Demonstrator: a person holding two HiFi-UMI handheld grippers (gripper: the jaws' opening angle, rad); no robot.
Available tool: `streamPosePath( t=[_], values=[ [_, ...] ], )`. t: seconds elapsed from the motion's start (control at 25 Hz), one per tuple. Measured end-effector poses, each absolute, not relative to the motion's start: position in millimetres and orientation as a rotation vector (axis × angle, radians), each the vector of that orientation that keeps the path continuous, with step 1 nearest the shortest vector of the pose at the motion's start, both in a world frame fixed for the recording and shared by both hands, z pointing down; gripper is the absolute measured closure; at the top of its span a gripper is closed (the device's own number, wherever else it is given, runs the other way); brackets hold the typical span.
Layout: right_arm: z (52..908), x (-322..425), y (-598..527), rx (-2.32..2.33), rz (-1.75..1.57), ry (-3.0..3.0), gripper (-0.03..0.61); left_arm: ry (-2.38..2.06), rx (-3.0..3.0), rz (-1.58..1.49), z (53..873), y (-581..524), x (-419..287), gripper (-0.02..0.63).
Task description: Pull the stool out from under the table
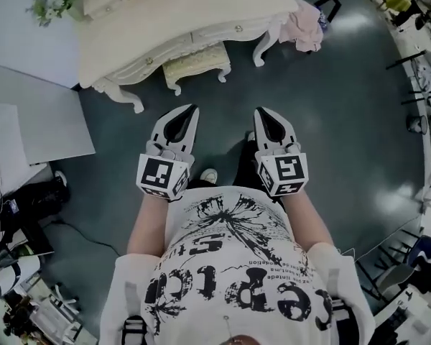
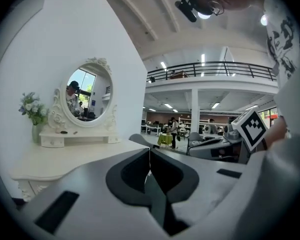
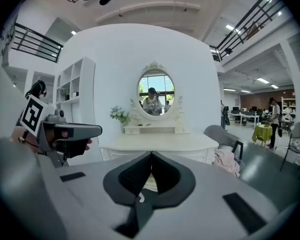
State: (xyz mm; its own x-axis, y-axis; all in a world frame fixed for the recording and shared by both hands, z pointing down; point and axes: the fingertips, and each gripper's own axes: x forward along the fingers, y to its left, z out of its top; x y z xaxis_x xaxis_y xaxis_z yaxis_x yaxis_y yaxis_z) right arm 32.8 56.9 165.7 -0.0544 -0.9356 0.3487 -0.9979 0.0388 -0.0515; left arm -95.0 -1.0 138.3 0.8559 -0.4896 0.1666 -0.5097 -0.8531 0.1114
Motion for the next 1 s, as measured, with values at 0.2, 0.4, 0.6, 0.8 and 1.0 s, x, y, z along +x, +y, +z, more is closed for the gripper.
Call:
streamPosePath(
  t=[0.2,0.4,0.6,0.8,1.0],
  values=[
    [178.3,74.5,2.7,1.800,0.411,-2.234,0.563,-1.020,2.776,0.203,152.1,-34.9,-62.6,0.594],
    [196.0,119.1,-55.2,1.575,0.428,-2.344,0.563,-1.252,2.636,0.186,168.8,-61.4,-30.9,0.592],
    [228.6,145.1,-91.0,1.414,0.437,-2.381,0.563,-1.374,2.519,0.173,200.4,-79.5,-13.2,0.593],
    [280.1,150.6,-118.2,1.351,0.497,-2.385,0.563,-1.416,2.458,0.135,240.7,-97.9,-12.5,0.592],
    [352.6,141.2,-137.6,1.334,0.519,-2.343,0.563,-1.418,2.402,0.142,306.4,-111.1,-27.9,0.594]
  ],
)
